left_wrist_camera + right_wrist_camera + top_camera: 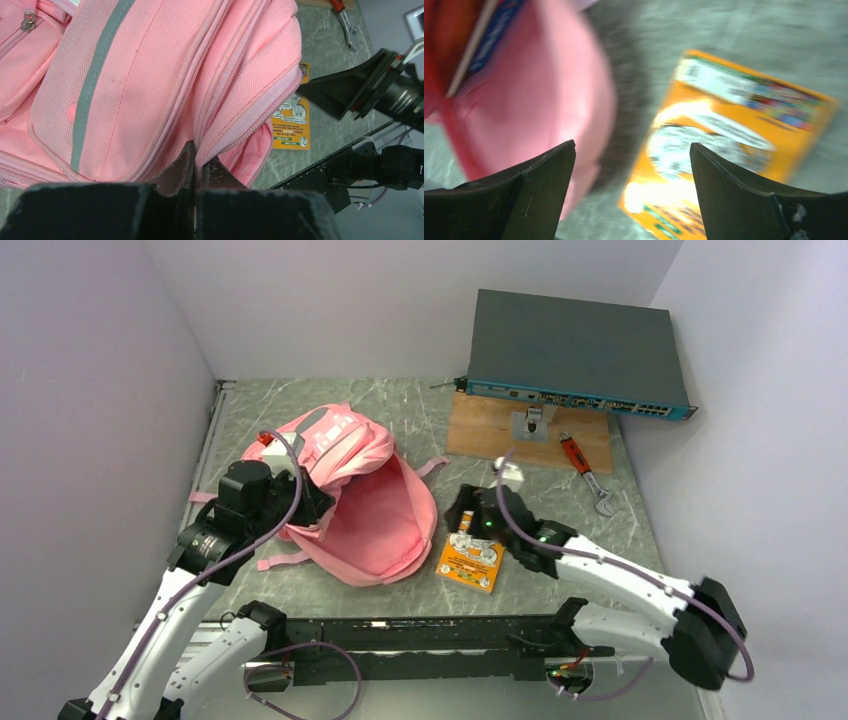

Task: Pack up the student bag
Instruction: Place the book in the student bag, then pick up the book from the center of the board.

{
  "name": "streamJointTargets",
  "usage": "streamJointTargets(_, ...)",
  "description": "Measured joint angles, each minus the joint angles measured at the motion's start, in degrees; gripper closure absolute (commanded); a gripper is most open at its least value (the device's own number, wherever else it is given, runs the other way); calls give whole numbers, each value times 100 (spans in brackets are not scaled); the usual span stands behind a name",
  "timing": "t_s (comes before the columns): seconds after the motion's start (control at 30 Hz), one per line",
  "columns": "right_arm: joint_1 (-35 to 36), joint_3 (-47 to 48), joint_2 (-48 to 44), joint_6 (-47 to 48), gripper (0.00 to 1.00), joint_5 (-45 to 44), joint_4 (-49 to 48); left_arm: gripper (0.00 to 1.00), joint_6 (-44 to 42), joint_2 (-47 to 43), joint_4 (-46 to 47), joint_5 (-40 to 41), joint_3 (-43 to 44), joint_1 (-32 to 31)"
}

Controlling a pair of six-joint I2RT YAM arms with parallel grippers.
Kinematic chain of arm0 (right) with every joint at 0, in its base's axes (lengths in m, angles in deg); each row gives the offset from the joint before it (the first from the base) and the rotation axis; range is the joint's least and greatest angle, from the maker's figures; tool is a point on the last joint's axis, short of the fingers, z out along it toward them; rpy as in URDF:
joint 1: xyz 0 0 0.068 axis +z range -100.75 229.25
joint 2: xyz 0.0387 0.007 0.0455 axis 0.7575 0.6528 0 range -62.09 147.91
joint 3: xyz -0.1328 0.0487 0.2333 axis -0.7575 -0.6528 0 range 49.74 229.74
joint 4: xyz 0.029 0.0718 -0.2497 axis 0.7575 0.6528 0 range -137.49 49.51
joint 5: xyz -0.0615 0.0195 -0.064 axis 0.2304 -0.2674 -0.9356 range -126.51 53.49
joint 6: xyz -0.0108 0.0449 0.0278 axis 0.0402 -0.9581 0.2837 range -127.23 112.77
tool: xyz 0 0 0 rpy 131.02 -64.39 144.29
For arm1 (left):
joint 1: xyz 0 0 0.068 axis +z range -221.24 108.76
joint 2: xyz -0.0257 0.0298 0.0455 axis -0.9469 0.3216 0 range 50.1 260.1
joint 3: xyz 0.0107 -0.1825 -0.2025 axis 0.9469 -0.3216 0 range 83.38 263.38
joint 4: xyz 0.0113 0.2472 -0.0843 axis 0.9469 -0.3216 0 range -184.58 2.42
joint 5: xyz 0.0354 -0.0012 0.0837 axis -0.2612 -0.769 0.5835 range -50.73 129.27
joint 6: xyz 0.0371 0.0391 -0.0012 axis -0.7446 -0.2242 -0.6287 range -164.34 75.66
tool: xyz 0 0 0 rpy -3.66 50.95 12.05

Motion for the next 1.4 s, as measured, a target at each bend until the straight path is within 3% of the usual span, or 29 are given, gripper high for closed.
streamJointTargets(0.17,-1248,-17,-981,-341,6,-201,1768,100,0,-26,31,-20,-61,-4)
streamJointTargets(0.3,-1709,-164,-1515,-455,7,4,2236,100,7,-26,68,-42,-98,-4)
streamJointTargets(0.37,-1851,-352,-1600,-494,7,205,2264,91,24,-50,133,-61,-168,-4)
streamJointTargets(0.57,-1952,-763,-1366,-570,8,789,2282,49,57,-170,282,-356,-267,-4)
streamJointTargets(0.93,-1952,-573,-1106,-323,12,964,2474,37,295,-280,1727,-1556,-459,-98)
streamJointTargets(1.03,-1952,-590,-1121,-315,15,1060,2435,37,391,66,2002,-1574,-549,-553)
streamJointTargets(1.27,-1952,-848,-1139,-315,20,1290,2262,39,455,1797,2315,-868,-293,-2332)
streamJointTargets(1.4,-1952,-920,-1193,-282,33,1338,2170,39,516,3029,2188,-323,234,-2905)
